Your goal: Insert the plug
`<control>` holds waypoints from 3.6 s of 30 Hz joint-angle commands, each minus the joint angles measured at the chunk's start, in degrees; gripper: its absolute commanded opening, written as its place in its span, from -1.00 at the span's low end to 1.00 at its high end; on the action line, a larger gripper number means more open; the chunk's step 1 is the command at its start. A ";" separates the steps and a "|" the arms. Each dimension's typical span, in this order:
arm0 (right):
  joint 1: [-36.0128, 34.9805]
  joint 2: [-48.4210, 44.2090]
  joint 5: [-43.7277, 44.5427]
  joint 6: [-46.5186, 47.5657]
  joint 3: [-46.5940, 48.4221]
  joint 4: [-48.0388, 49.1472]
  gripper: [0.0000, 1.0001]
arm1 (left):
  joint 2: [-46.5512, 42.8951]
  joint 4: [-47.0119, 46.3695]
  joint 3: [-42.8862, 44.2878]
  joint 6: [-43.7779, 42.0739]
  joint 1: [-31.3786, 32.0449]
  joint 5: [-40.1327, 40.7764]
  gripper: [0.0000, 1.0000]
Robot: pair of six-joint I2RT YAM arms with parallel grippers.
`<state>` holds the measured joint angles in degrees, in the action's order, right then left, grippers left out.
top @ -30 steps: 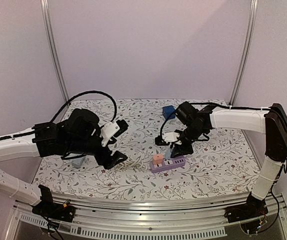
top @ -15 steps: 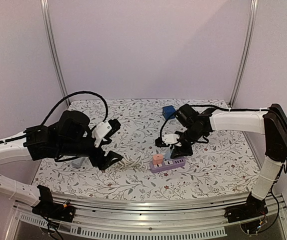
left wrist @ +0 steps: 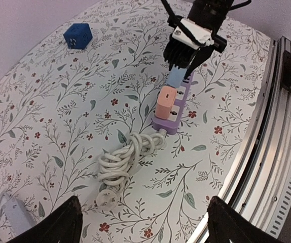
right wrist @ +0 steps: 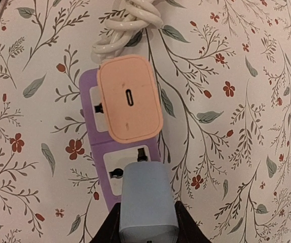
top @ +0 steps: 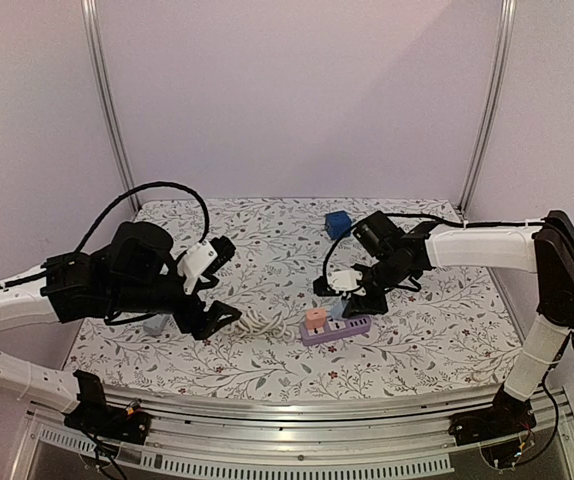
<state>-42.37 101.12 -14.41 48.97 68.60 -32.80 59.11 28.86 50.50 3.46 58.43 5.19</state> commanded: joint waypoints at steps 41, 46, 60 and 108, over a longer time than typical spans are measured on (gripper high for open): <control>-4.73 -0.65 4.98 -13.18 2.61 -21.19 -1.00 | 0.97 -2.08 -3.13 0.06 -0.82 0.58 0.67; -5.99 2.76 6.12 -17.08 5.86 -23.01 -1.00 | 0.92 -1.80 -3.28 -0.79 -1.00 0.43 0.67; -10.84 11.43 11.11 -26.29 10.66 -25.69 -1.00 | 1.03 -1.61 -3.65 -2.23 -2.02 -0.90 0.67; -11.67 -10.83 7.86 -33.60 14.19 -13.65 0.98 | 1.32 4.12 8.30 2.71 -2.27 11.62 0.99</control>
<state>-54.46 93.76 -5.13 19.27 81.91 -49.95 60.01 31.38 56.34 5.43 56.90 13.72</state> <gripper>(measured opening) 0.988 0.992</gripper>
